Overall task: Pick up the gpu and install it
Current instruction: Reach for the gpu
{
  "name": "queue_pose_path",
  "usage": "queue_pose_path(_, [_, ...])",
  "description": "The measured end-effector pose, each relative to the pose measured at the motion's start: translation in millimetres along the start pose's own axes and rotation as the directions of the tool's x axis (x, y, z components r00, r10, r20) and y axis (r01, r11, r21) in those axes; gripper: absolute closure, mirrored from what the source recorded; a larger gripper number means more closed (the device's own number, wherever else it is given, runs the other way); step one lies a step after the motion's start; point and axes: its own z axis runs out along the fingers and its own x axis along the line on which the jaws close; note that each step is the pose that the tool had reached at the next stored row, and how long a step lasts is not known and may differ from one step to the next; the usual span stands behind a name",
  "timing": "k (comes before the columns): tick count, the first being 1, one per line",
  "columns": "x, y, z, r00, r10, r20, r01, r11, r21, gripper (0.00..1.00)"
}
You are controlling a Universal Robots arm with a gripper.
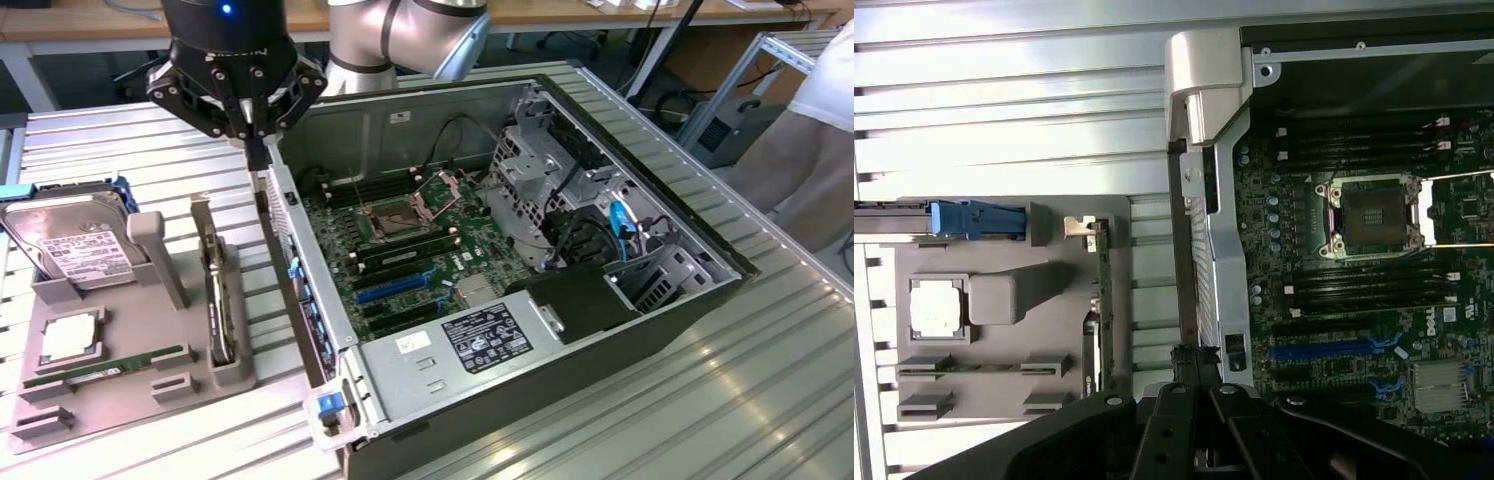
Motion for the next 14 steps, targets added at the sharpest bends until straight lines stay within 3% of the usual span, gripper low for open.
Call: queue_pose_path(14, [9.5, -0.7, -0.2, 1.0000, 0.000, 0.0000, 0.000, 1.0000, 0.0000, 0.89])
